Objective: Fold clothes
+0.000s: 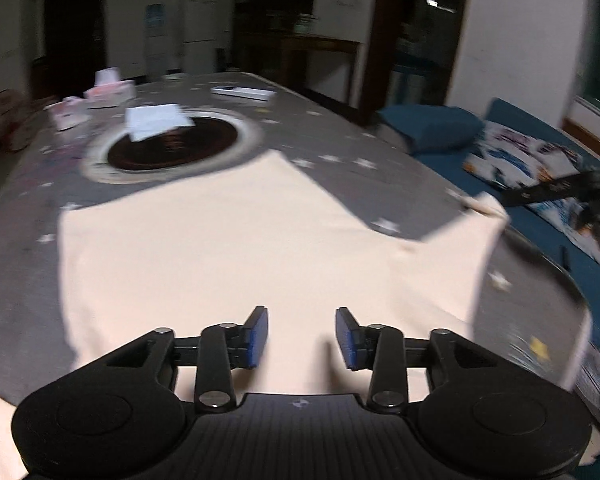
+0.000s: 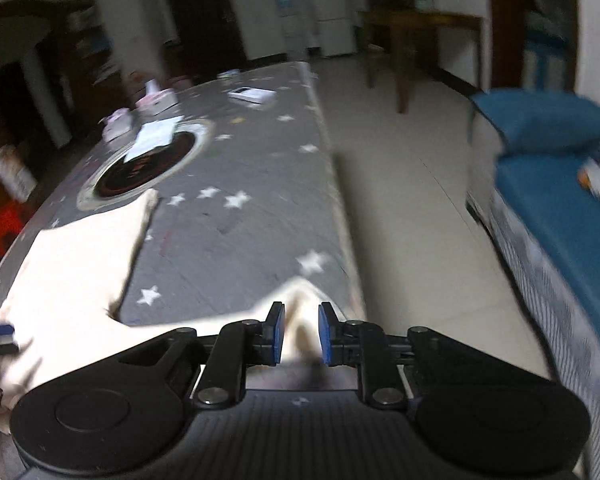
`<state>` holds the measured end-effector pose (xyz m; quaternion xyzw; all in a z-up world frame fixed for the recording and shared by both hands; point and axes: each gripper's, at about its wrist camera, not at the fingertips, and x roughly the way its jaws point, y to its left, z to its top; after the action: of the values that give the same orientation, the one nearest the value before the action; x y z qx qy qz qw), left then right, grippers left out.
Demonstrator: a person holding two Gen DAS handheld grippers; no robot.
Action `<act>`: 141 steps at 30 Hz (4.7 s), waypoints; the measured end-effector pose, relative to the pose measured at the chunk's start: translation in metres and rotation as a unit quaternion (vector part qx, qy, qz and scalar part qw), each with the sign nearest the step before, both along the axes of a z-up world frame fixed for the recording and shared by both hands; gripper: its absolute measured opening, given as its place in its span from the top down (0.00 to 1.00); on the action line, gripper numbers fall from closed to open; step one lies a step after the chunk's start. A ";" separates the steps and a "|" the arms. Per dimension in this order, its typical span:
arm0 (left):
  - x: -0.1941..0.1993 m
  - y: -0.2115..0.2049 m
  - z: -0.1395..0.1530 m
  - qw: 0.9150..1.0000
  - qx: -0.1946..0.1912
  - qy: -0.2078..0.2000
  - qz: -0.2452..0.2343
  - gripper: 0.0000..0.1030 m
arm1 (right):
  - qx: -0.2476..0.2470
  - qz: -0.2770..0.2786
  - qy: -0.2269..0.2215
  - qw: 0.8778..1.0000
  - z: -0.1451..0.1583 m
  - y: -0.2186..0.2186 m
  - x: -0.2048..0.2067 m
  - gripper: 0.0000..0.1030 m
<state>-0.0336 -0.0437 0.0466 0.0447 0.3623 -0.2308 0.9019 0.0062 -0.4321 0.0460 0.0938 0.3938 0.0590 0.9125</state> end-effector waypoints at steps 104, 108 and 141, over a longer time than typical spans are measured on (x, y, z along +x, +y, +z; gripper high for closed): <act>-0.035 0.294 0.017 0.909 -0.077 -0.106 0.397 0.94 | -0.078 0.026 -0.052 0.995 -0.037 0.075 0.042 0.53; -0.034 0.305 -0.004 0.903 -0.050 -0.057 0.423 0.94 | -0.083 0.032 -0.051 0.995 -0.037 0.077 0.043 0.50; 0.017 0.194 0.005 0.955 -0.029 -0.031 0.293 0.76 | -0.097 0.005 -0.042 0.994 -0.035 0.070 0.055 0.47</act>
<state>-0.0165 0.1499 0.0514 -0.0824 0.3246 0.0344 0.9416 0.0612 -0.3620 0.0106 0.0004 0.3596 0.0289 0.9326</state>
